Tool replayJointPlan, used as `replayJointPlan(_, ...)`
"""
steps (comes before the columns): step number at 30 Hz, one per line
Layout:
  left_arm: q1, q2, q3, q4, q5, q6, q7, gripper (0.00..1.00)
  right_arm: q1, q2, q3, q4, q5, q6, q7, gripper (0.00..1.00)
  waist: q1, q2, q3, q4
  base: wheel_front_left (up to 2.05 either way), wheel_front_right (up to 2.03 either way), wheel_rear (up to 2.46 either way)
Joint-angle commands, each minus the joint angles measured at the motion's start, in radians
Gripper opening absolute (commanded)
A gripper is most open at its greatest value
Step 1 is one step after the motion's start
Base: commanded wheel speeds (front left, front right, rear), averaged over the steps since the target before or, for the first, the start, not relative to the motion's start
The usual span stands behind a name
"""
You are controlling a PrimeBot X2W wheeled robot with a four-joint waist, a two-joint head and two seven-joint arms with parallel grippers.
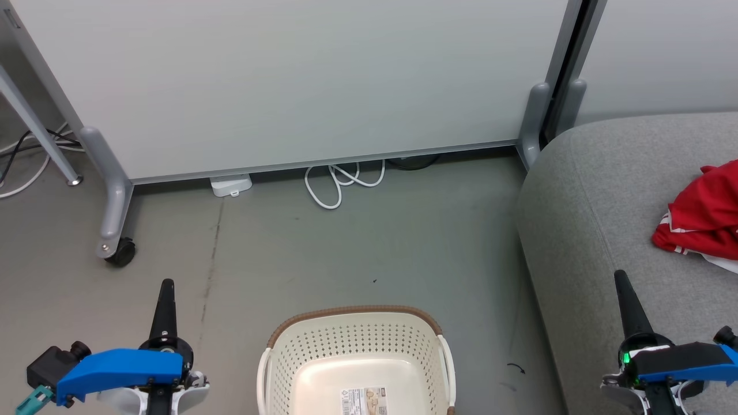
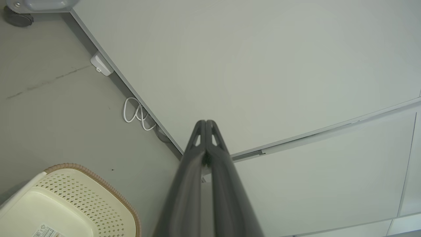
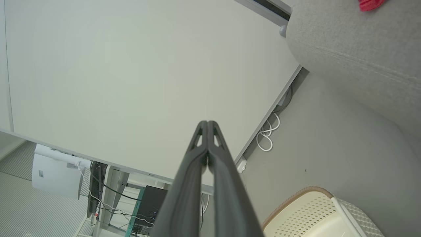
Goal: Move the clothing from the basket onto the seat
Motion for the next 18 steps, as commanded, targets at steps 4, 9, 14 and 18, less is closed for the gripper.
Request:
replayJointPlan(4,-0.021,0.000,0.013,-0.011,-0.055,-0.010,0.016,0.00,-0.024,-0.005,0.000,-0.004,0.060,0.001,0.017,0.00,0.0000,0.0000,-0.002,-0.002,0.00,0.00,0.00)
replayJointPlan(9,-0.023,0.000,0.017,-0.012,-0.092,-0.011,0.026,0.00,-0.026,-0.005,0.000,-0.003,0.099,0.001,0.026,0.00,0.0000,0.0000,-0.004,-0.003,0.00,0.00,0.00)
replayJointPlan(14,-0.025,-0.001,0.023,-0.012,-0.136,-0.013,0.037,0.00,-0.025,-0.006,0.000,-0.001,0.146,0.001,0.038,0.00,0.0000,0.0000,-0.006,-0.005,0.00,0.00,0.00)
replayJointPlan(18,-0.027,-0.001,0.027,-0.012,-0.171,-0.015,0.045,0.00,-0.027,-0.006,0.000,0.000,0.181,0.001,0.046,0.00,0.0000,0.0000,-0.008,-0.006,0.00,0.00,0.00)
